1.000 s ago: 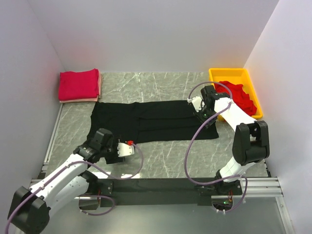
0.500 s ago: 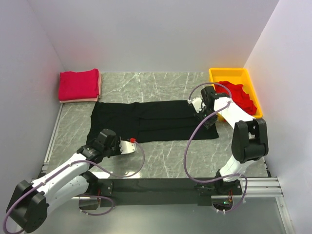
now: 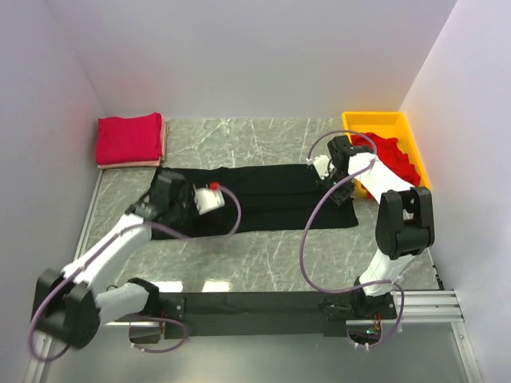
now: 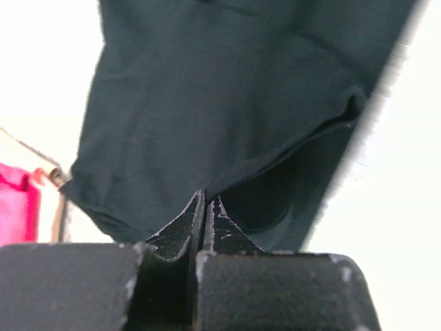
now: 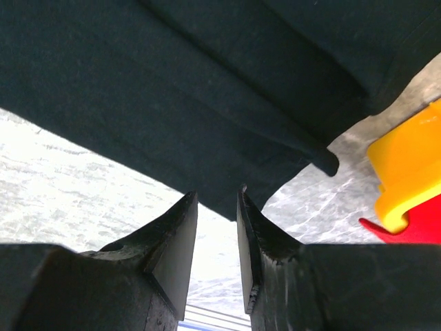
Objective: Fold and stack the t-shirts
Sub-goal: Fold the tshirt
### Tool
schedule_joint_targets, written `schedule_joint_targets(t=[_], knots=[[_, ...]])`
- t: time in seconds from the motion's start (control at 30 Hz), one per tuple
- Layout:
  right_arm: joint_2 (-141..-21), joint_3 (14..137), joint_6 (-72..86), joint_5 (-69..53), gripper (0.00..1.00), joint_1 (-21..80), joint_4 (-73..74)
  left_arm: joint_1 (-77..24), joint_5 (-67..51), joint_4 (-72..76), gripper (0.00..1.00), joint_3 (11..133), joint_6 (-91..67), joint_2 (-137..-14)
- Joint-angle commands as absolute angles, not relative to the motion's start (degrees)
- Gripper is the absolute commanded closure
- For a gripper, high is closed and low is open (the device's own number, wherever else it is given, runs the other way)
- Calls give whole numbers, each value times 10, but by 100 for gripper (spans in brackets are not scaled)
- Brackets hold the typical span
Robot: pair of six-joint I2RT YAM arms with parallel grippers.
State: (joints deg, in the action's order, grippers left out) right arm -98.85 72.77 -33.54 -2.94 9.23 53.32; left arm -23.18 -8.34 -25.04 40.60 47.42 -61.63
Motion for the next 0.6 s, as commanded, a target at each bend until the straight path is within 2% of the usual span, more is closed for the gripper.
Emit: schedule_joint_targets(t=[0.0, 0.27, 0.43, 0.47, 0.57], knots=[[-1003, 761, -343, -39, 63, 87, 543, -177, -133, -220, 99, 490, 493, -704], [-1014, 797, -334, -54, 51, 84, 553, -107, -157, -194, 99, 668, 498, -895], [-1020, 806, -323, -55, 49, 84, 547, -98, -149, -185, 89, 727, 497, -984], [-1023, 809, -322, -54, 49, 84, 548, -98, -146, -182, 83, 732, 497, -994], [-1034, 823, -316, -61, 50, 85, 553, -87, -140, -169, 80, 746, 488, -1027]])
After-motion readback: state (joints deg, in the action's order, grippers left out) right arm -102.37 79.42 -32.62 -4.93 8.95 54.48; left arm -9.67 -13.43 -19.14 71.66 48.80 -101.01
